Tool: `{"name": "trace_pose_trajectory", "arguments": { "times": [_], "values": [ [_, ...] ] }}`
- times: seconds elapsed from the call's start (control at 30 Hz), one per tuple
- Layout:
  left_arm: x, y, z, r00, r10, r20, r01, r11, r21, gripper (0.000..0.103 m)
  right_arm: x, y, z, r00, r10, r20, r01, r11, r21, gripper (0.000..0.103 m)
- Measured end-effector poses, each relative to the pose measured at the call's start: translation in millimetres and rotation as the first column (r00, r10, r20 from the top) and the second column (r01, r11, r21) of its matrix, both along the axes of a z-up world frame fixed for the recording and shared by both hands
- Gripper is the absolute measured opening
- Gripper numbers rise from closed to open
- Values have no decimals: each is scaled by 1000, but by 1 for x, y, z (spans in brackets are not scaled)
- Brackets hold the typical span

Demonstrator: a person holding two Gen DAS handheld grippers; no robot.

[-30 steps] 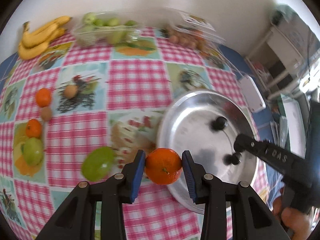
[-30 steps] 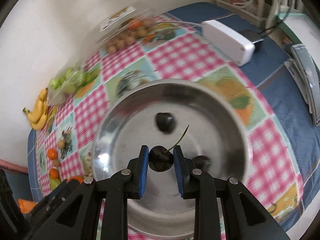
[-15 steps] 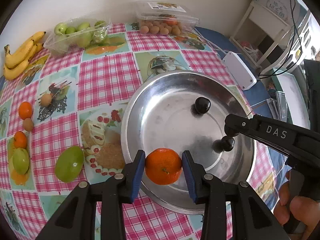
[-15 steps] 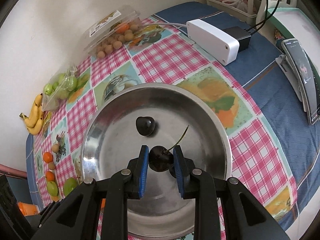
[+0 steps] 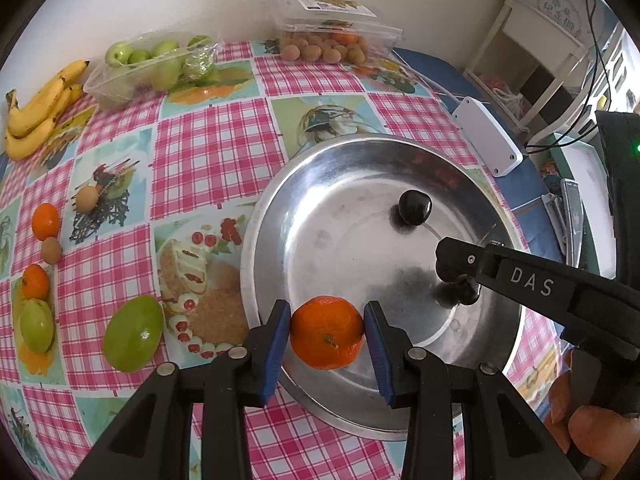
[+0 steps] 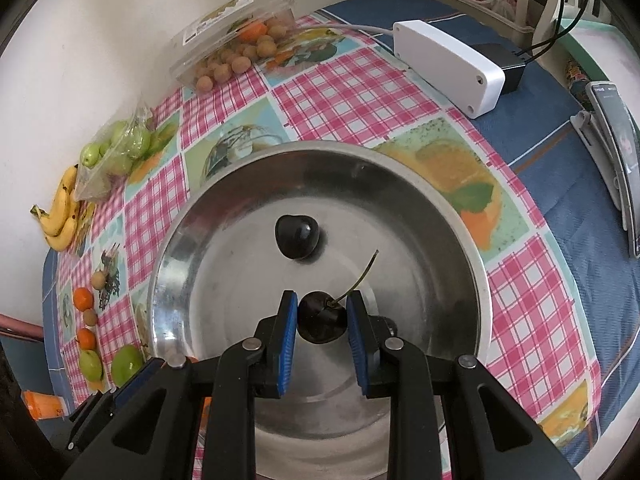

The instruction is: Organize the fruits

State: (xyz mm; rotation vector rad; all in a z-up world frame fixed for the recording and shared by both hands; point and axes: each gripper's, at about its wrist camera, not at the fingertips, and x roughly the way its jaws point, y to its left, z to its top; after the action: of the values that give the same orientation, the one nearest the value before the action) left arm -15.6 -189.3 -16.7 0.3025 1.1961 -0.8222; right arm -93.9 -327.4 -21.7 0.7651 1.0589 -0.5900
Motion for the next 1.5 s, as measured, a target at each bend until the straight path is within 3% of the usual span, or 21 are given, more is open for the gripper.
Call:
{"name": "trace_pose_trajectory", "arguments": {
  "times": [0.7,0.83,1.07,1.5],
  "values": [
    [-4,-2,2,1000,-17,10,17,1000,-3,42,6,2,-4,999,20,-28,-21,1000,-7,27],
    [-4,-1,6,1000,-21,16,21,1000,-4,42,8,3,0,999,29,-28,-29,999,-18,38],
    [0,4,19,1000,-7,29,8,1000,-25,43,7,6,13,999,37,-7,-37,998,-53,39],
    [38,39,24,988,154,20,-154,988,-8,43,5,10,19,999,48,-8,-48,996,-71,38]
  ]
}}
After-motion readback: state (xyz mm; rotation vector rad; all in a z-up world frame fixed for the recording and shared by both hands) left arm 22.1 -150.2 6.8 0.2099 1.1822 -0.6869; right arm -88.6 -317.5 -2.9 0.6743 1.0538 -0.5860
